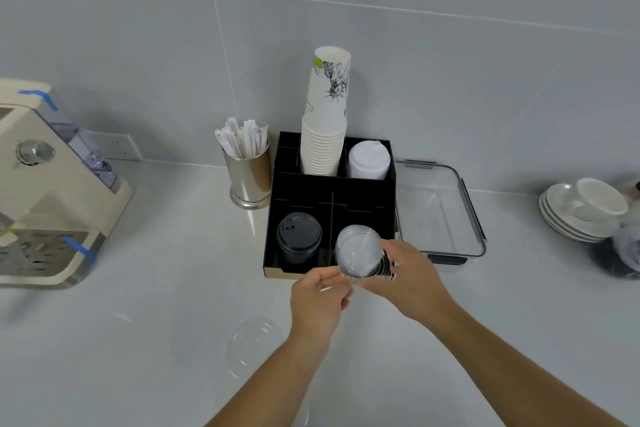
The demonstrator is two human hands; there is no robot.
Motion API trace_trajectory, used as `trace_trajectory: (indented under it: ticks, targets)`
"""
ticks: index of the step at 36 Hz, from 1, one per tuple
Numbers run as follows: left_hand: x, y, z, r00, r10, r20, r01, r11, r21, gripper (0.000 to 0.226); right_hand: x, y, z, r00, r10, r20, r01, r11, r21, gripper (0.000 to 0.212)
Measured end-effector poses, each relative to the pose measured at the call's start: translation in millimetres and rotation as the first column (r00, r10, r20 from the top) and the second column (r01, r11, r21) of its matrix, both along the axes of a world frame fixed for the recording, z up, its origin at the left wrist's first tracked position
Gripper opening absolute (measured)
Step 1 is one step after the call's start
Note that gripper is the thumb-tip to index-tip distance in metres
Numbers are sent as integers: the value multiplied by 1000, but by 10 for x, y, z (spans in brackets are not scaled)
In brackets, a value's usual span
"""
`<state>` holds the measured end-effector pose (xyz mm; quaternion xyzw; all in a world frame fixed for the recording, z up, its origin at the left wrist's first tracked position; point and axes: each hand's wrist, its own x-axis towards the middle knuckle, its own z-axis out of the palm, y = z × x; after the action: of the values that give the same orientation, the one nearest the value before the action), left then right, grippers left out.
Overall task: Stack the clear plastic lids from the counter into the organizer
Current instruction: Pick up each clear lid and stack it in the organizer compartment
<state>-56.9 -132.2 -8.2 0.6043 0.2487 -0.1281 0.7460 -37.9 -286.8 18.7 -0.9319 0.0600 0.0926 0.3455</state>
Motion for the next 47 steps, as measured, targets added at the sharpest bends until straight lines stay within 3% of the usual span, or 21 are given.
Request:
trace_trajectory:
  ticks: [9,17,23,33,39,47]
  targets:
    - [236,-100,-81,999,24,-45,-24,1000,-8,5,288,-20,-116,991,118,62,-106,979,-174,71]
    - [400,-137,-219,996,42,-73,-44,999,-16,4,479,-26,-243,982,187,23,-178,961,-214,86]
    - [484,-120,-298,999,12,-51,-13,1000,-1,8,607,-44,-345,979,204,-30,-205,949,-240,80]
    - [534,-137,-367,961,-255,110,220,940,261,17,713,-52,-495,975,207,-76,-220,930,-296,66]
    - [527,-159,-386,915,-399,56,361,873,327,28,750,-65,-520,965,212,-152,-250,918,-309,63]
    - [537,-180,-490,902,-428,58,371,836,405,23,736,-46,-469,948,228,-223,-291,904,-313,73]
